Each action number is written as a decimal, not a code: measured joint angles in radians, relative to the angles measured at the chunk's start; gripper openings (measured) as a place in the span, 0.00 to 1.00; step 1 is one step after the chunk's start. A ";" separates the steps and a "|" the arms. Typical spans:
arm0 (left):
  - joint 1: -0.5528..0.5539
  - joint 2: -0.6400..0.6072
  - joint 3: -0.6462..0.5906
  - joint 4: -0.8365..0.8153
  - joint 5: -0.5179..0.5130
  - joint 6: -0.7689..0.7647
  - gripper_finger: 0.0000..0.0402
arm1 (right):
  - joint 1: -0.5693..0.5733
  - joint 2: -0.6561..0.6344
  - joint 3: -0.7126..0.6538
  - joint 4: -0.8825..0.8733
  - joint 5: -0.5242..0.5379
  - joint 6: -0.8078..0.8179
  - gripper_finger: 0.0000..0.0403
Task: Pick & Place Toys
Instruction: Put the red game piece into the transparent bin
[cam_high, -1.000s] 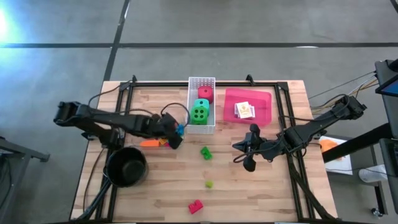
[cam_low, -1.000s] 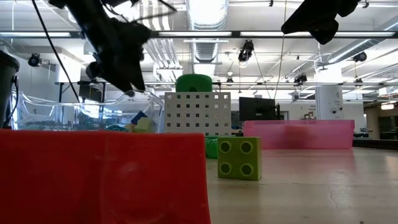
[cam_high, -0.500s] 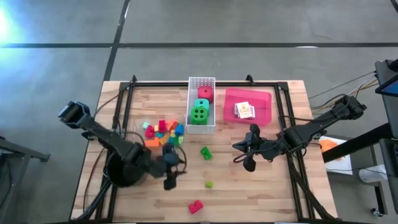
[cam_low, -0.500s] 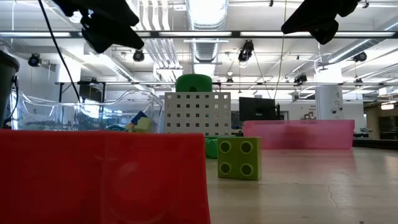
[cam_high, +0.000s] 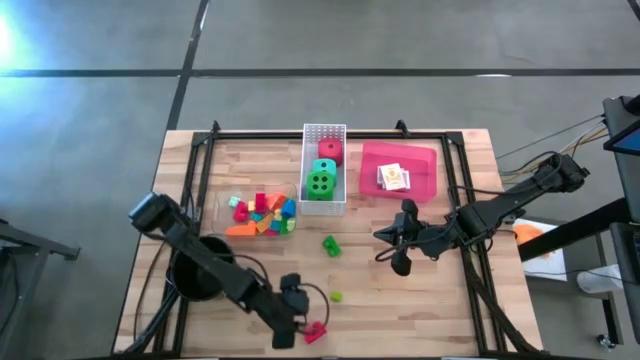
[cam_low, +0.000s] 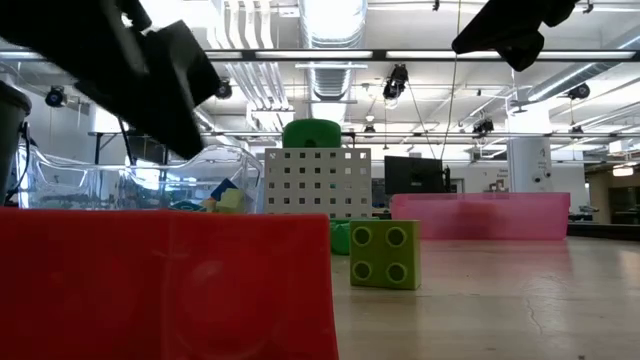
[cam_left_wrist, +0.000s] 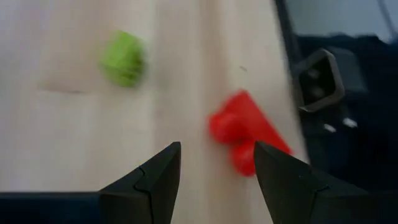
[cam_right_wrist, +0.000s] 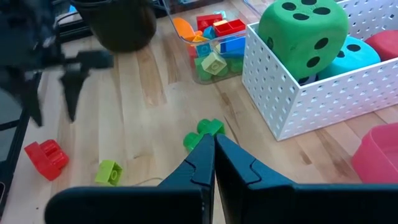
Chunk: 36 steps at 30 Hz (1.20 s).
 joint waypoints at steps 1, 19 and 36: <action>-0.001 0.017 0.017 -0.002 0.027 0.000 0.51 | 0.000 0.000 0.000 0.001 0.000 0.000 0.02; -0.019 0.168 0.157 -0.036 0.070 -0.267 0.51 | 0.000 0.000 0.000 0.010 0.000 0.000 0.02; -0.058 0.225 0.242 -0.111 0.013 -0.268 0.51 | 0.000 0.000 0.000 0.013 0.000 0.000 0.02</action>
